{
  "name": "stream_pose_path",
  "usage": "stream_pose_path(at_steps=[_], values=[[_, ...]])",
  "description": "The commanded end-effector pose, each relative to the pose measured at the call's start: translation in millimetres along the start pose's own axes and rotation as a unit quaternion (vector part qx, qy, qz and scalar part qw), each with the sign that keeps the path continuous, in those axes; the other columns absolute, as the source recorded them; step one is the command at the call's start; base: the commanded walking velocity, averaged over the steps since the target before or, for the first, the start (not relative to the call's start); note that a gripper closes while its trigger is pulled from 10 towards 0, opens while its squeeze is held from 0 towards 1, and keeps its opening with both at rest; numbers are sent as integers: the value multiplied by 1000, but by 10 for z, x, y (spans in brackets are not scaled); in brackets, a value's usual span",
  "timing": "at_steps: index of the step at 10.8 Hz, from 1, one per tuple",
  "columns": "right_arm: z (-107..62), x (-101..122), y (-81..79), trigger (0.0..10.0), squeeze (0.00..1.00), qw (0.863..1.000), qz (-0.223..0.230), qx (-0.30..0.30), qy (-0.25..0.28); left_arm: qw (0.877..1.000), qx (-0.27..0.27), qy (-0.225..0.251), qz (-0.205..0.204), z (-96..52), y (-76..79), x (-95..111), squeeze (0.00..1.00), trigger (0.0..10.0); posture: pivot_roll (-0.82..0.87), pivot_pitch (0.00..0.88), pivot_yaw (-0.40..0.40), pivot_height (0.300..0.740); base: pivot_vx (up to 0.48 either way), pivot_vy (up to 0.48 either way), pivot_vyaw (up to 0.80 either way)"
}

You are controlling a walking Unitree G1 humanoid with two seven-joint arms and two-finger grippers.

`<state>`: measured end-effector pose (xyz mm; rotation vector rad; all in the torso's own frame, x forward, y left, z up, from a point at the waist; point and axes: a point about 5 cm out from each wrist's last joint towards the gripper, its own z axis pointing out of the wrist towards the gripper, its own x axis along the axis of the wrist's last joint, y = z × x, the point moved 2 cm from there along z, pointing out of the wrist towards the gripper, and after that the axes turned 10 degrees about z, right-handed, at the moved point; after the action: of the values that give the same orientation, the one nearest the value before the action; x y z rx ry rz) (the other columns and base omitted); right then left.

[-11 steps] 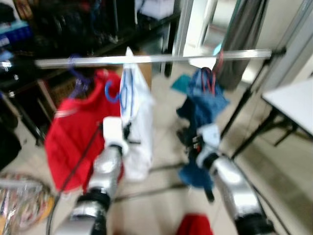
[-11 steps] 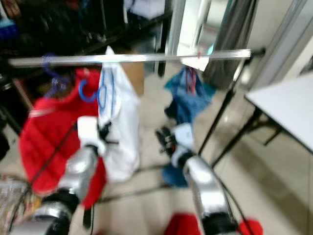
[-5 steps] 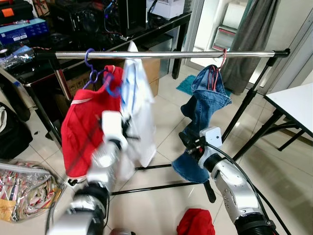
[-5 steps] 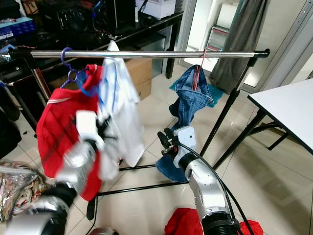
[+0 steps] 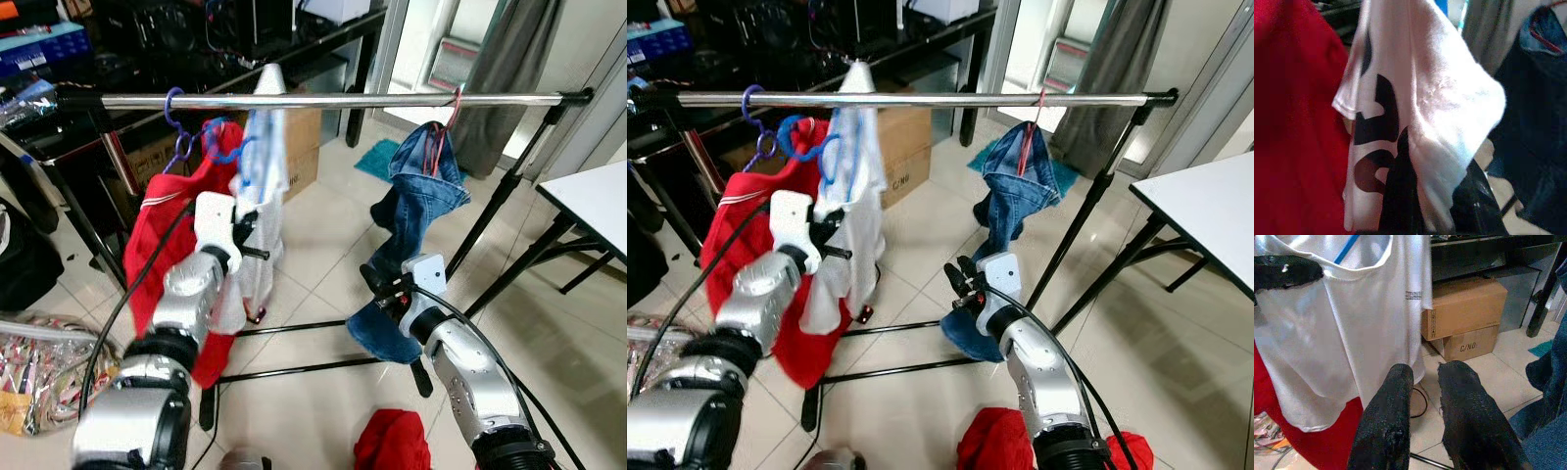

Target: Hang hanger

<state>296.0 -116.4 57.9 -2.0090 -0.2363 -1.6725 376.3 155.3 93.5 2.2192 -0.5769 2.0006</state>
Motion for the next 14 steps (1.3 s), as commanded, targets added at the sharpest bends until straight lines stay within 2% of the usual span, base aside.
stream_pose_path(at_steps=[1, 3, 5, 7, 8, 9, 11, 13, 14], values=[[-40, 11, 17, 10000, 0, 1000, -7, -1, 0, 999, -19, 14, 23, 53, 14, 136, 0, 10000, 156, 0, -33, 740, 0, 0, 0], [-112, -19, 27, 10000, 0, 1000, -9, -1, -9, 998, -38, 14, 43, 55, 5, 184, 0, 10000, 152, 34, -41, 740, 0, 0, 0], [-233, -63, 42, 10000, 0, 1000, -13, -1, -24, 999, -14, 26, 29, 52, -178, 317, 0, 10000, 151, 82, -60, 740, 0, 0, 0], [-346, -91, 46, 10000, 0, 999, -18, 1, -39, 1000, 17, 7, 23, 37, -409, 380, 0, 10000, 138, 126, -81, 740, 0, 0, 0], [-396, -81, 44, 10000, 0, 999, -21, 2, -44, 999, 25, 1, 35, 30, -480, 414, 0, 10000, 127, 141, -90, 740, 0, 0, 0], [-451, -71, 47, 10000, 0, 999, -23, 1, -50, 998, 20, 8, 54, 35, -493, 500, 0, 10000, 116, 155, -97, 740, 0, 0, 0], [-506, -71, 43, 10000, 0, 998, -23, -2, -56, 998, 3, 13, 66, 67, -461, 606, 0, 10000, 109, 165, -103, 740, 0, 0, 0], [-546, -67, 36, 10000, 0, 998, -24, -3, -62, 996, 1, 4, 91, 97, -498, 704, 0, 10000, 106, 174, -104, 740, 0, 0, 0], [-565, -62, 33, 10000, 0, 998, -23, -4, -64, 994, -1, 8, 112, 97, -561, 846, 0, 10000, 107, 179, -101, 740, 0, 0, 0]])
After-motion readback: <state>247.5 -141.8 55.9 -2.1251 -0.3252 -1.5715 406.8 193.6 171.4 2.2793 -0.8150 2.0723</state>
